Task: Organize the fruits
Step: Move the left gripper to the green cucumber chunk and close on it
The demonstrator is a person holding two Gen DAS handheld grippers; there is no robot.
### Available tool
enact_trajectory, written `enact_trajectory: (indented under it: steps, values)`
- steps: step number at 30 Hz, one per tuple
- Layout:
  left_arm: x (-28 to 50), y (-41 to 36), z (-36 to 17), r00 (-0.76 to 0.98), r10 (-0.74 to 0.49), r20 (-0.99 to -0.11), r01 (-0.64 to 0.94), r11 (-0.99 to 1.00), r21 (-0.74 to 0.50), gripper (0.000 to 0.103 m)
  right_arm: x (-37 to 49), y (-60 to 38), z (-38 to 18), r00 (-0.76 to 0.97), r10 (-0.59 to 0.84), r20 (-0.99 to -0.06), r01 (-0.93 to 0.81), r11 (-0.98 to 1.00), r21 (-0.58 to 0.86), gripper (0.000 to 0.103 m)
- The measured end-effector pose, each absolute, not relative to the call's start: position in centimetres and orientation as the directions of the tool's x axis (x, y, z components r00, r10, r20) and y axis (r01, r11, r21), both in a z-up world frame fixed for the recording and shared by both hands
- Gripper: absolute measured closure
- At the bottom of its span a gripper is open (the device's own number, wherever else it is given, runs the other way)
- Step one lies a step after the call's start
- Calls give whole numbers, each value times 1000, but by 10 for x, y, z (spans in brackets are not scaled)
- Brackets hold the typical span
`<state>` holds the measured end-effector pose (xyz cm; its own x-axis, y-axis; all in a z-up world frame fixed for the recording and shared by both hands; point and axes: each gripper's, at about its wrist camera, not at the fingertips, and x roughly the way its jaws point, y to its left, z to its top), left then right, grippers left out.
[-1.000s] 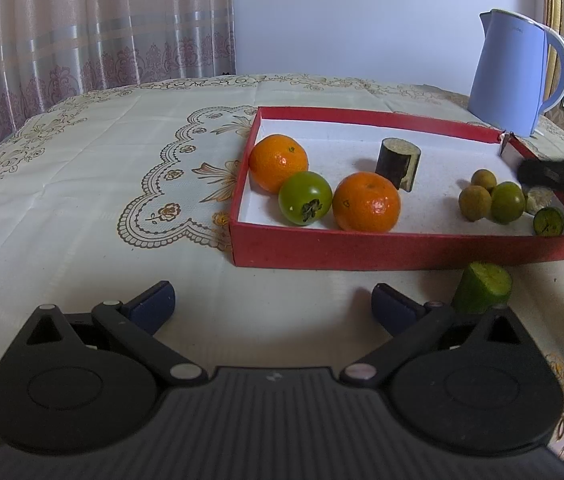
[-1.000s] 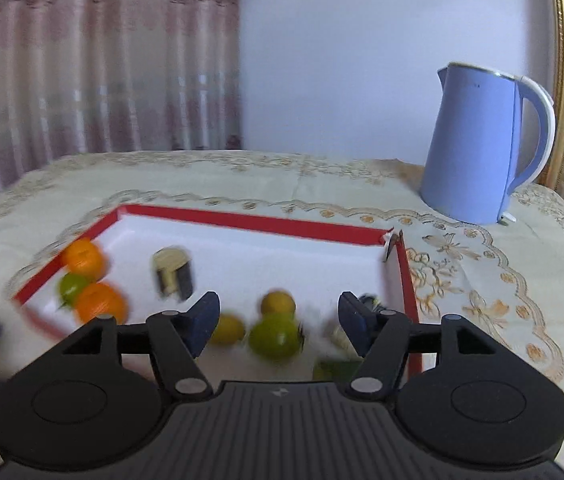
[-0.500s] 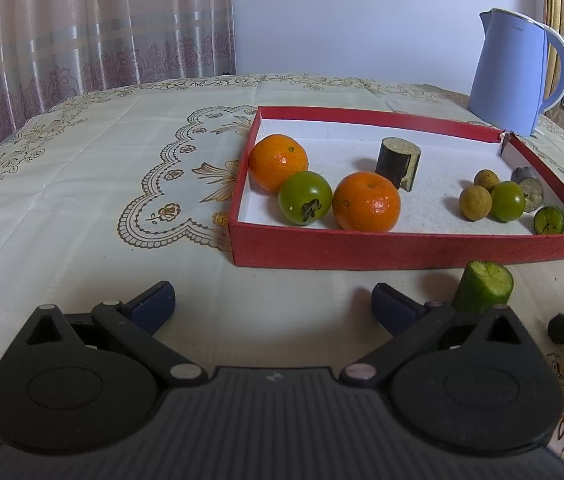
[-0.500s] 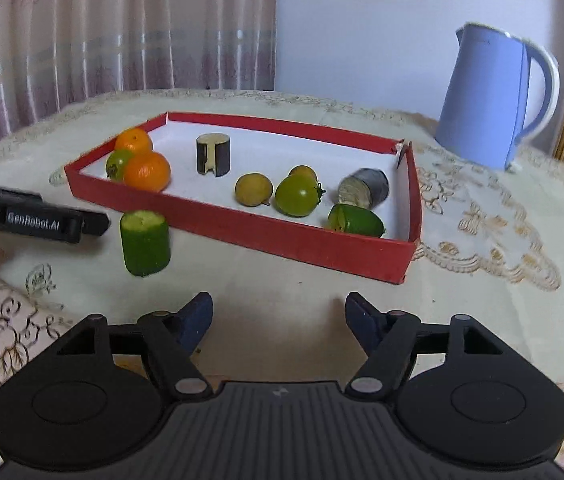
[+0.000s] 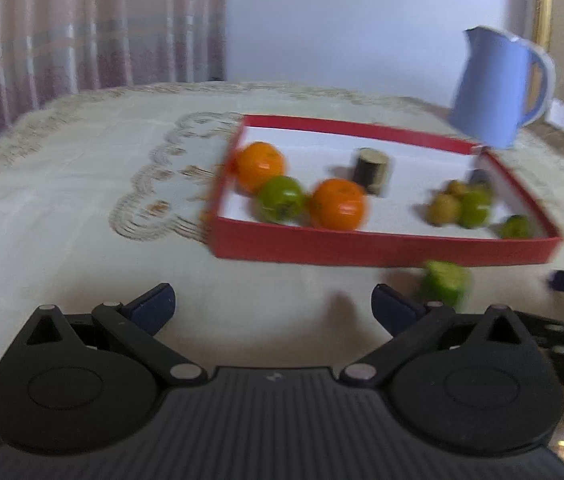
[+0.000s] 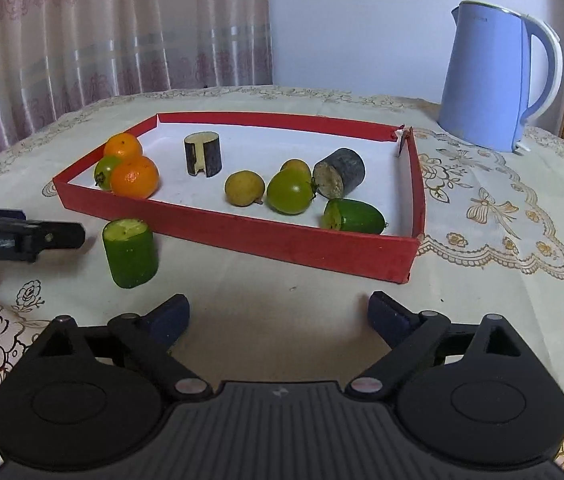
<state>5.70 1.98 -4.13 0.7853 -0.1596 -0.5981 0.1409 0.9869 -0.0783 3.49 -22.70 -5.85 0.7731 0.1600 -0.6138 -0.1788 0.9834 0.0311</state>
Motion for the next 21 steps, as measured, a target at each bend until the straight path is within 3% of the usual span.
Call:
enact_trajectory:
  steps: [11, 21]
  values:
    - [46, -23, -27, 765, -268, -586, 237, 963, -130, 0, 35, -227, -60, 772, 155, -616, -177, 984, 26, 5]
    - [66, -42, -43, 746, -187, -639, 167, 982, -93, 0, 36, -227, -60, 772, 157, -616, -176, 984, 30, 4]
